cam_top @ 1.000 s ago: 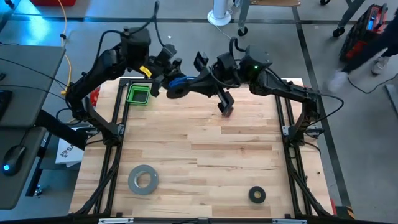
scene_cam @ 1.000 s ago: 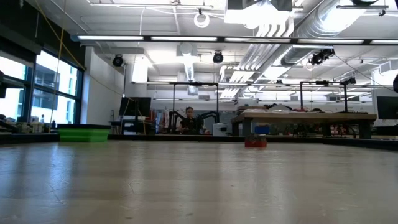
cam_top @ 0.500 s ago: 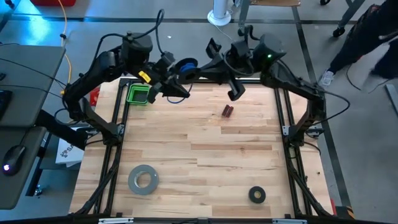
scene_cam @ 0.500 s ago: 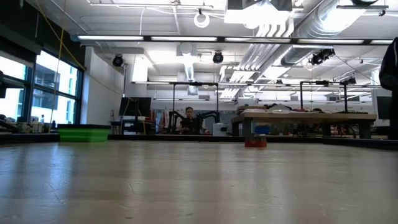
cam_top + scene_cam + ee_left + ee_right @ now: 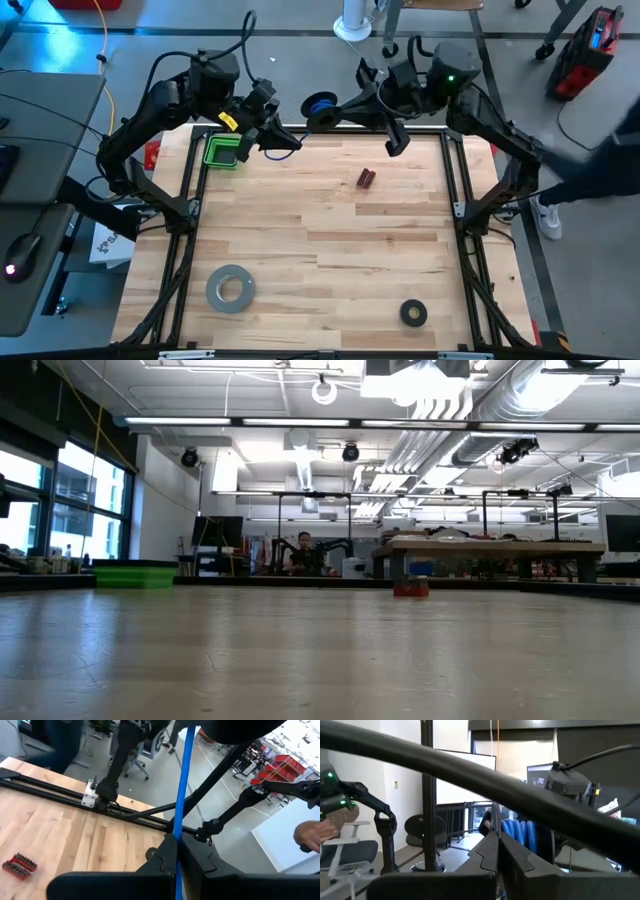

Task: Coil cords
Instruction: Coil the blue wire onto a spool

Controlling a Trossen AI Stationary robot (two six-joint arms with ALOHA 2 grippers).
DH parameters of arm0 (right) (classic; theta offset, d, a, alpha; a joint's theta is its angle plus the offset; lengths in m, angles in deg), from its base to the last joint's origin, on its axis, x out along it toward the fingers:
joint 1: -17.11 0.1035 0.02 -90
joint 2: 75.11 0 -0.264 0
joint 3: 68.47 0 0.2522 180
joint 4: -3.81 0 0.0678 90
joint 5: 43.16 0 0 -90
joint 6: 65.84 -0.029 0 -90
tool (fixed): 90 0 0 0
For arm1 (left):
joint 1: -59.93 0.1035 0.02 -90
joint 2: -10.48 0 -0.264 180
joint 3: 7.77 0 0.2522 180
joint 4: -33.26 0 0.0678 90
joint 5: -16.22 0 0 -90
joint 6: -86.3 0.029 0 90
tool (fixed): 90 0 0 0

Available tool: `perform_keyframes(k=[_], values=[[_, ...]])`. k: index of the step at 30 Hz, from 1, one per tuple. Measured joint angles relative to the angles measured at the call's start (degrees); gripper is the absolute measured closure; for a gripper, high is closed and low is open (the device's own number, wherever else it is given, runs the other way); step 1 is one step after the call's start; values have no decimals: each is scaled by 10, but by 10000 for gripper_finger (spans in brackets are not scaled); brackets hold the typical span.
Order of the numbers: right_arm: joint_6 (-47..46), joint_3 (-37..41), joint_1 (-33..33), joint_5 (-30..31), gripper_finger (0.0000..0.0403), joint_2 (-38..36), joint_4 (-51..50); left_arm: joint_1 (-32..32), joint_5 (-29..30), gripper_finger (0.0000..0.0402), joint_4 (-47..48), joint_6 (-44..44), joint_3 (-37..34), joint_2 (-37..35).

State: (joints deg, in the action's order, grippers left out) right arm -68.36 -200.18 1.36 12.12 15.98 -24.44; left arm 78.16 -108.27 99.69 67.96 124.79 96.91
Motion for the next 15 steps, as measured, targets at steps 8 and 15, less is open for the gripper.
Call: perform_keyframes(k=[8, 15], values=[[15, -1, 0, 4, 403, -2, -39, 2, 3, 401, 6, -5, 0, 0], [26, -1, -1, 9, 403, -9, -69, 3, 7, 401, 18, -5, 0, 0]])
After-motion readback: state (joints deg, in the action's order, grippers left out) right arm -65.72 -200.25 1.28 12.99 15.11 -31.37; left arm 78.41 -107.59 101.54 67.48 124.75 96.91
